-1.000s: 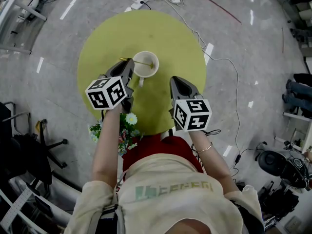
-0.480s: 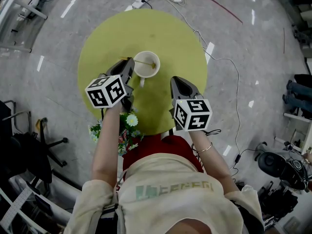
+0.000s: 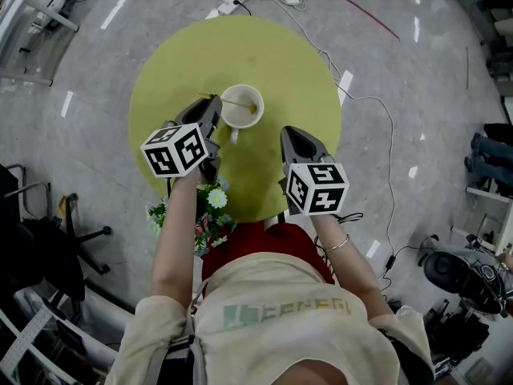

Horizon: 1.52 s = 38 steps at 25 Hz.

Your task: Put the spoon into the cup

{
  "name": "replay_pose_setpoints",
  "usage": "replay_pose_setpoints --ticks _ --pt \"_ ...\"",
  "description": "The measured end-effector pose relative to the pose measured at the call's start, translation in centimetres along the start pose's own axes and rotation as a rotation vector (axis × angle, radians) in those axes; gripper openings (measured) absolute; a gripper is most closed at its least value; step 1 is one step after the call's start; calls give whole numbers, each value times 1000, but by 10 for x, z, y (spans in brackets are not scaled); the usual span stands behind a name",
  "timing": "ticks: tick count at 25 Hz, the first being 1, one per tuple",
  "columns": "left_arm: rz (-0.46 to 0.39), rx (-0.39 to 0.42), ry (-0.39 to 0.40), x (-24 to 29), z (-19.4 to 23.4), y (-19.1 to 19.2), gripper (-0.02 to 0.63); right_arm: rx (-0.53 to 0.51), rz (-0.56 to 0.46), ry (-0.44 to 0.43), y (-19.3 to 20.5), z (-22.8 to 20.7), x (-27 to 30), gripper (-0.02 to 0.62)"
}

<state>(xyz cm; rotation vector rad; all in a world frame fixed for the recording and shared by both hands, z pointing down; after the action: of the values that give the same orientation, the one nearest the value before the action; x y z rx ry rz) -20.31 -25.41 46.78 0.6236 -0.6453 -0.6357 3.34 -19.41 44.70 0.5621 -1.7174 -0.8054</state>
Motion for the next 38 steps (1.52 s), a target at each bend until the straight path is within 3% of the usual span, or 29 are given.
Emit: replay_pose_setpoints --ticks 10,23,38 --pt "-16 -35 10 -6 -1 2 111 7 -1 0 2 -1 -4 37" --pt "-116 -40 -48 -29 -3 -9 121 14 -25 -8 4 2 -18 37" --pt "-180 118 -95 -56 -26 -27 121 14 -69 -16 8 7 -37 37"
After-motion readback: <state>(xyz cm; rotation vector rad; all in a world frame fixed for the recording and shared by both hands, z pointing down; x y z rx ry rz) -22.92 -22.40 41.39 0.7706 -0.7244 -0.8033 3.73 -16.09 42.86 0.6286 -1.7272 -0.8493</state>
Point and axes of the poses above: the fingertips, and each gripper's own axes: x forward along the fingers, z to its left, y out of its underside, the point moved 9 cm from there along -x, backward along the fingers, and after that the axes turned 8 degrees about y, right-handed, at the moved point
